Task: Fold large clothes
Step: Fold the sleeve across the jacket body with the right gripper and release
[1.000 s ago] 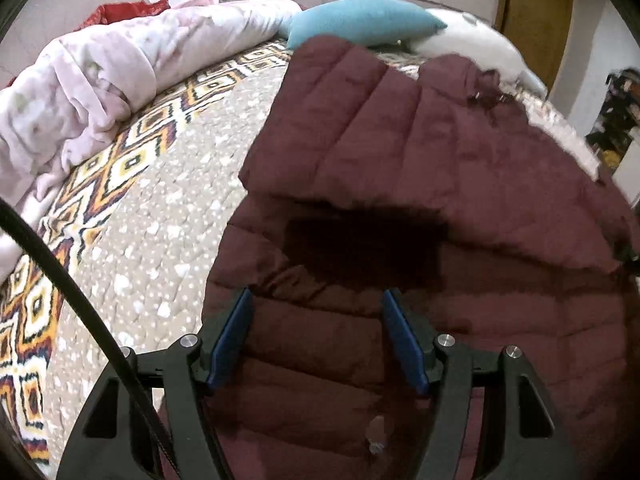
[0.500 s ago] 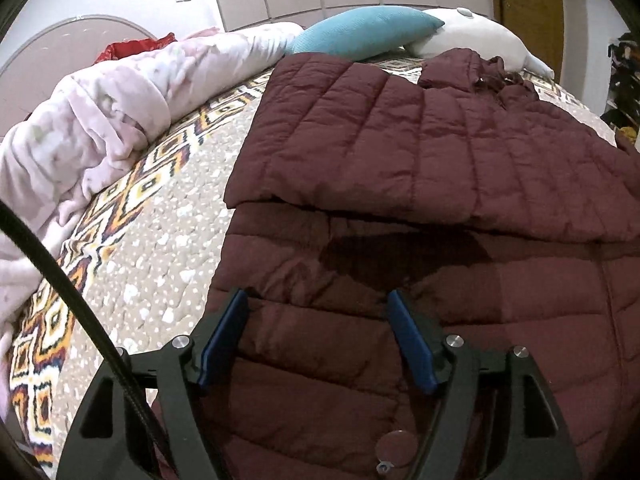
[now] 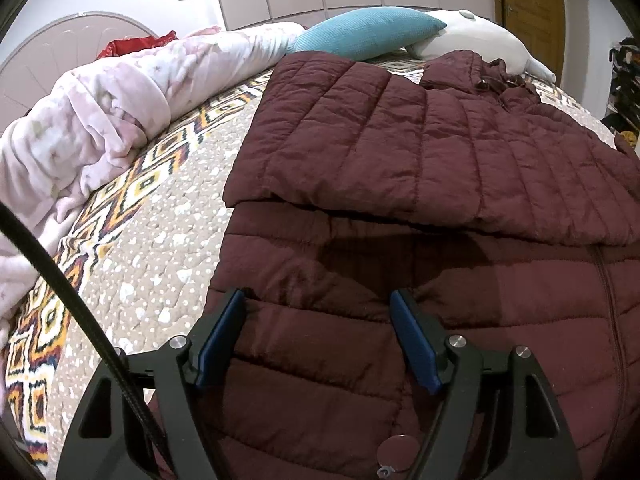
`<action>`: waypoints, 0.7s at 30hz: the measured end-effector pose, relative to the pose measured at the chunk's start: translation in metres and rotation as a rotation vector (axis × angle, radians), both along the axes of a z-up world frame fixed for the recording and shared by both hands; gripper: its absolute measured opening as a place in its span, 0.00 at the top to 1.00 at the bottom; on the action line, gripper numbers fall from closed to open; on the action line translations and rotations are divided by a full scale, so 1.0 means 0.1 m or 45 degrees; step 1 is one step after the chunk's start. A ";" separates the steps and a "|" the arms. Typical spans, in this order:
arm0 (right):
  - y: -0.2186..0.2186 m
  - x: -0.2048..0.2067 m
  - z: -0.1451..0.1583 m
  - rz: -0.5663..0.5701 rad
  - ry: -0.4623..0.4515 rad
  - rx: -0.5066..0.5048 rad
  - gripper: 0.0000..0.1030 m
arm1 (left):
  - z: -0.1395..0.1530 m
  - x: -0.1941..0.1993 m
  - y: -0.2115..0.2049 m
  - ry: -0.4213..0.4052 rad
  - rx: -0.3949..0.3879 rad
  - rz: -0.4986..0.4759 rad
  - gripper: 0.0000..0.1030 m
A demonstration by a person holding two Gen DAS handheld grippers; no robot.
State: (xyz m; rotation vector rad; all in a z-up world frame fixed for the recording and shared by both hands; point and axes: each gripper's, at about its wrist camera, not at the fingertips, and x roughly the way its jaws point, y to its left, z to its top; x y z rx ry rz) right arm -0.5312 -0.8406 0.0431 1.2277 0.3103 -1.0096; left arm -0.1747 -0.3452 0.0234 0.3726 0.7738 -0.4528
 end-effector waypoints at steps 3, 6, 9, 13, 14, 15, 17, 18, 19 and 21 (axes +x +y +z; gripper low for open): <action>0.26 0.34 0.54 0.164 0.139 -0.234 0.92 | 0.00 0.00 -0.01 0.002 -0.004 0.002 0.28; 0.78 0.90 0.99 0.424 0.246 -0.469 0.92 | 0.00 0.01 0.00 0.005 -0.009 0.002 0.28; 1.49 1.48 1.16 0.765 0.324 -0.663 0.92 | 0.01 0.01 0.00 0.011 -0.018 0.003 0.28; 2.41 2.16 0.75 1.213 0.509 -0.753 0.92 | 0.01 0.02 0.02 0.019 -0.033 0.003 0.28; 2.57 2.29 0.60 1.295 0.561 -0.747 0.92 | 0.01 0.02 0.02 0.021 -0.037 0.003 0.28; 2.65 2.36 0.50 1.346 0.589 -0.738 0.92 | 0.01 0.02 0.02 0.023 -0.041 0.003 0.28; 2.88 2.54 0.20 1.421 0.680 -0.723 0.92 | 0.02 0.03 0.03 0.027 -0.049 0.003 0.28; 2.90 2.56 0.13 1.424 0.687 -0.713 0.92 | 0.02 0.03 0.03 0.028 -0.051 0.003 0.28; 2.93 2.59 0.04 1.413 0.668 -0.673 0.90 | 0.02 0.02 0.04 0.029 -0.053 0.003 0.28; 2.93 2.58 -0.03 1.354 0.631 -0.641 0.85 | 0.02 0.02 0.03 0.027 -0.052 0.003 0.28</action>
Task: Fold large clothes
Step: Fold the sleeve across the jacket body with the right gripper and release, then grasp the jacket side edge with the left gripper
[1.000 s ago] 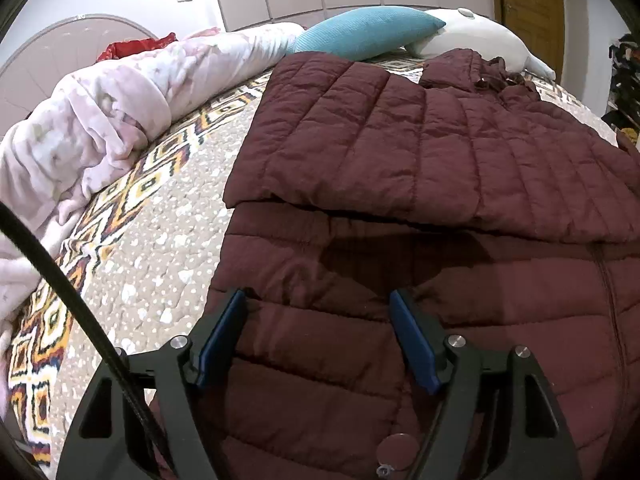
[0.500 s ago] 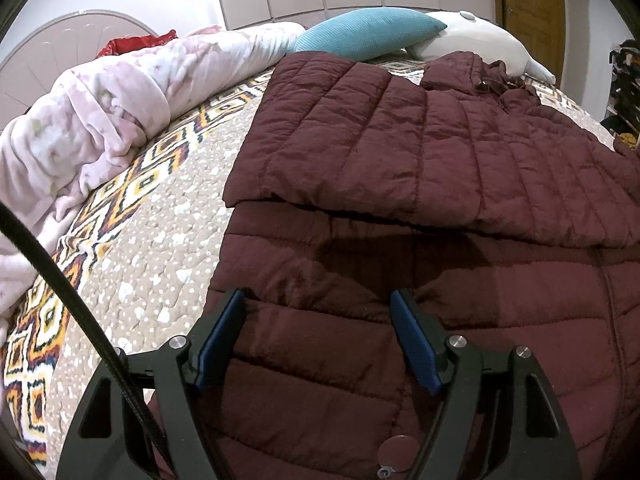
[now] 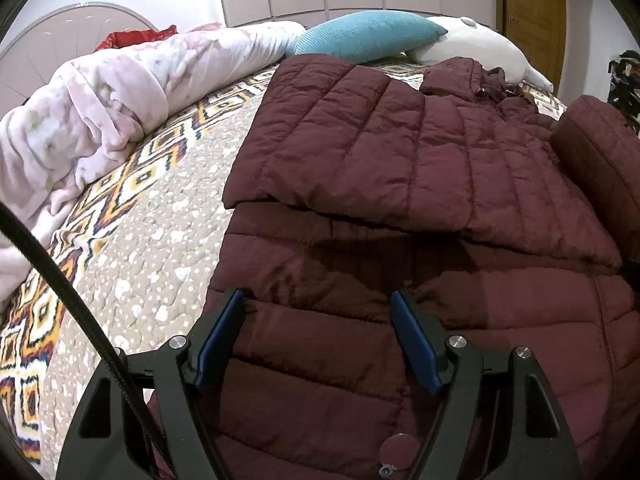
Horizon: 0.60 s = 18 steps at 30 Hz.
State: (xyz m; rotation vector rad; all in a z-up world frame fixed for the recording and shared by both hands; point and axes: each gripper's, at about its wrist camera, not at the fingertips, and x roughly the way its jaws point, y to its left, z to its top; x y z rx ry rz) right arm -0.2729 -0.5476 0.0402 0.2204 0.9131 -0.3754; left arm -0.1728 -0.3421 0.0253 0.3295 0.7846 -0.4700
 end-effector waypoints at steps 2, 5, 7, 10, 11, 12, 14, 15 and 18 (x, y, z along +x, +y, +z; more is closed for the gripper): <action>0.08 -0.07 -0.03 -0.034 -0.046 0.018 0.74 | 0.00 0.00 0.00 -0.002 0.002 0.001 0.28; 0.16 -0.21 -0.01 -0.038 -0.107 0.101 0.52 | 0.04 -0.01 0.00 0.002 0.011 -0.007 0.28; 0.33 -0.40 0.05 -0.033 -0.112 0.098 0.52 | 0.08 -0.04 0.01 0.008 0.019 -0.016 0.28; 0.34 -0.63 0.22 -0.007 -0.152 0.176 0.51 | 0.18 -0.14 0.04 -0.001 0.036 -0.042 0.28; 0.34 -0.75 0.30 -0.012 -0.193 0.196 0.51 | 0.22 -0.19 0.06 -0.017 0.042 -0.050 0.28; 0.32 -0.82 0.40 -0.033 -0.239 0.203 0.51 | 0.26 -0.22 0.07 -0.026 0.043 -0.057 0.28; 0.11 -1.00 0.64 -0.130 -0.365 0.222 0.50 | 0.37 -0.27 0.09 -0.028 0.026 -0.083 0.28; 0.02 -1.05 0.69 -0.176 -0.398 0.234 0.48 | 0.43 -0.29 0.09 -0.021 0.010 -0.093 0.28; -0.43 -1.09 0.73 -0.418 -0.453 0.277 0.33 | 0.59 -0.32 0.12 0.003 -0.056 -0.104 0.28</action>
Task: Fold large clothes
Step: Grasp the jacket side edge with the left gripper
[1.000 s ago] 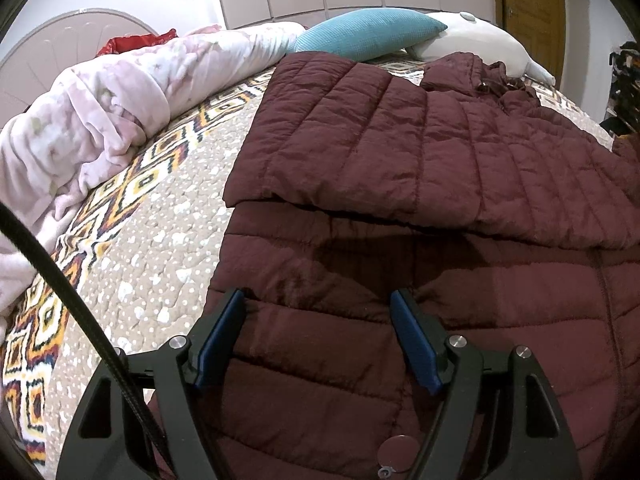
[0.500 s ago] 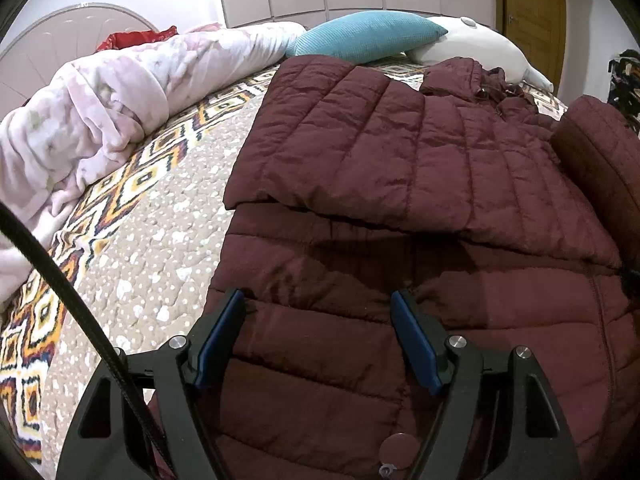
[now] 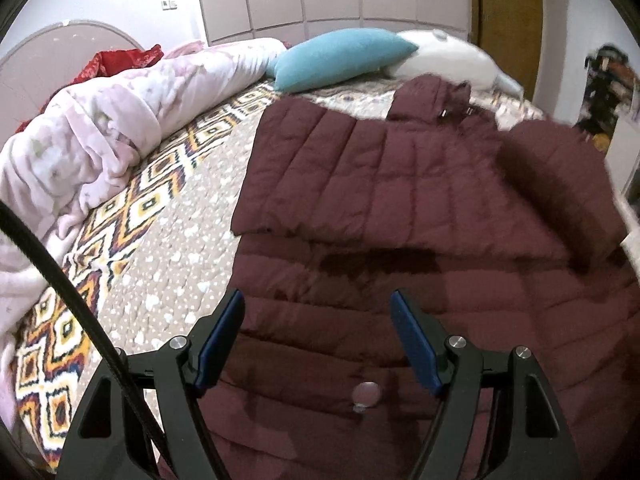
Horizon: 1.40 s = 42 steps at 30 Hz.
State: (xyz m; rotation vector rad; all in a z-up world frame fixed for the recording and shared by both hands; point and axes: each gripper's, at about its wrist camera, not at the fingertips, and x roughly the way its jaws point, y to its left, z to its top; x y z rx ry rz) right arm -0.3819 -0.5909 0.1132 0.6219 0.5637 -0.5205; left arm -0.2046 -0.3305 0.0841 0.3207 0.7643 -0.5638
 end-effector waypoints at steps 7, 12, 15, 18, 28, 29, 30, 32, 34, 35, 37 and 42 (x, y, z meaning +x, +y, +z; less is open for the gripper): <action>-0.57 0.60 -0.24 -0.130 0.086 0.193 0.59 | 0.29 0.01 0.17 -0.030 -0.081 0.000 0.28; -0.22 1.04 0.03 0.092 0.008 0.161 0.91 | 0.34 0.26 0.45 0.004 -0.147 0.098 0.28; 0.41 1.44 0.10 0.381 -0.023 0.121 0.91 | 0.34 0.41 0.58 0.012 -0.163 0.157 0.28; 0.92 1.63 -0.06 0.628 -0.027 0.215 0.87 | 0.33 0.50 0.65 0.028 -0.174 0.188 0.28; 1.14 1.28 -0.43 0.640 0.064 0.263 0.57 | 0.10 0.58 0.31 0.147 -0.180 0.026 0.28; 1.07 1.18 -0.41 0.612 0.057 0.256 0.56 | 0.03 0.62 0.25 0.167 -0.164 0.025 0.28; 0.97 1.15 -0.40 0.593 0.054 0.252 0.55 | -0.03 0.67 0.21 0.185 -0.153 0.032 0.28; 0.83 0.96 -0.36 0.536 0.043 0.240 0.54 | -0.13 0.75 0.12 0.204 -0.127 0.043 0.28; 0.67 0.76 -0.35 0.470 0.034 0.239 0.53 | -0.21 0.79 0.01 0.219 -0.077 0.039 0.30; 0.62 0.71 -0.35 0.442 0.031 0.242 0.52 | -0.23 0.79 -0.05 0.231 -0.048 0.020 0.56; 0.53 0.60 -0.35 0.399 0.027 0.247 0.52 | -0.18 0.71 -0.14 0.250 -0.015 -0.015 0.84; 0.30 0.29 -0.15 0.308 -0.006 0.160 0.53 | 0.46 0.47 -0.19 0.065 -0.101 -0.083 0.87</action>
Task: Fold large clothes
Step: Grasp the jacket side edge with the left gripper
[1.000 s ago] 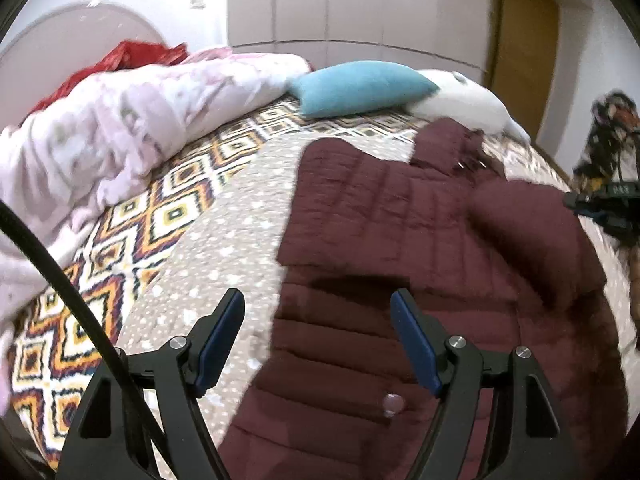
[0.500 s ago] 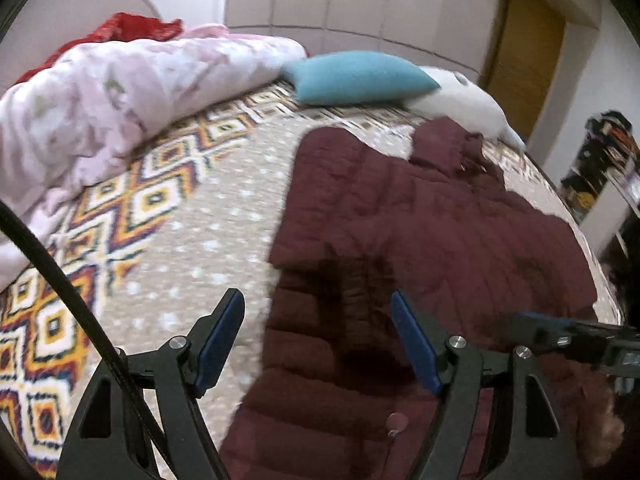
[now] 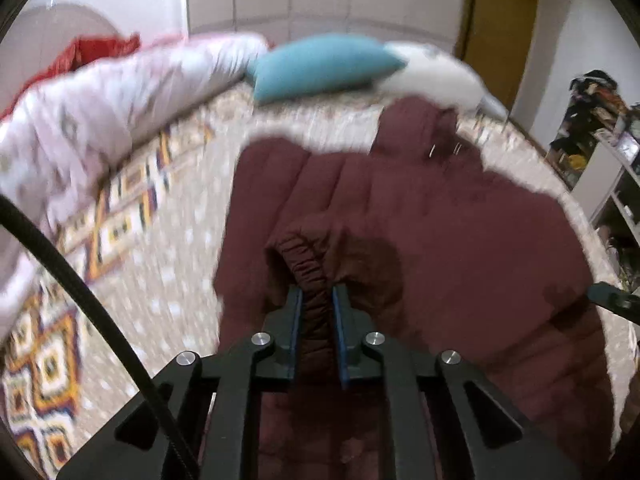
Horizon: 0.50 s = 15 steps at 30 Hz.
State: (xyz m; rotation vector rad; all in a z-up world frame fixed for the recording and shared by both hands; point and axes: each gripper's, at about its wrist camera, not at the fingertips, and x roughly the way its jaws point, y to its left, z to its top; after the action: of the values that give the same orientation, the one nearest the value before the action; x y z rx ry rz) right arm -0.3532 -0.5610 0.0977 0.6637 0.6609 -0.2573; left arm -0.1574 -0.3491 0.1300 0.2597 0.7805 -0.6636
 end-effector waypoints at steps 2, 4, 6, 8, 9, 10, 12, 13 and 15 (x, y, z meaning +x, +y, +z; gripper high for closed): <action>-0.12 -0.06 0.10 -0.051 -0.020 -0.033 0.52 | 0.21 0.05 -0.08 -0.076 0.000 -0.001 0.87; -0.24 -0.01 0.17 -0.086 -0.007 -0.066 0.53 | 0.32 0.19 -0.20 -0.149 0.042 0.030 0.87; -0.28 0.10 0.17 -0.114 0.039 -0.127 0.53 | 0.33 0.38 -0.32 -0.191 0.089 0.056 0.86; -0.34 0.25 0.09 -0.127 0.109 -0.179 0.53 | 0.21 0.59 -0.45 -0.205 0.146 0.080 0.86; -0.37 0.32 0.04 -0.132 0.139 -0.187 0.53 | 0.09 0.68 -0.52 -0.204 0.184 0.093 0.85; -0.39 0.34 -0.01 -0.137 0.158 -0.188 0.53 | -0.01 0.73 -0.55 -0.198 0.220 0.101 0.85; -0.49 0.44 -0.15 -0.156 0.209 -0.172 0.53 | -0.33 0.85 -0.62 -0.169 0.305 0.119 0.85; -0.54 0.47 -0.22 -0.170 0.225 -0.161 0.53 | -0.43 0.90 -0.64 -0.156 0.326 0.123 0.83; -0.64 0.49 -0.34 -0.184 0.233 -0.128 0.53 | -0.68 0.96 -0.67 -0.130 0.343 0.126 0.78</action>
State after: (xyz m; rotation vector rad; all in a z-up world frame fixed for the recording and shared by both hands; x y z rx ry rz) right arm -0.3046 -0.6251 0.0634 0.5964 0.7703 -0.4866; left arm -0.0615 -0.4162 0.0618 0.4933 0.7790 -0.4472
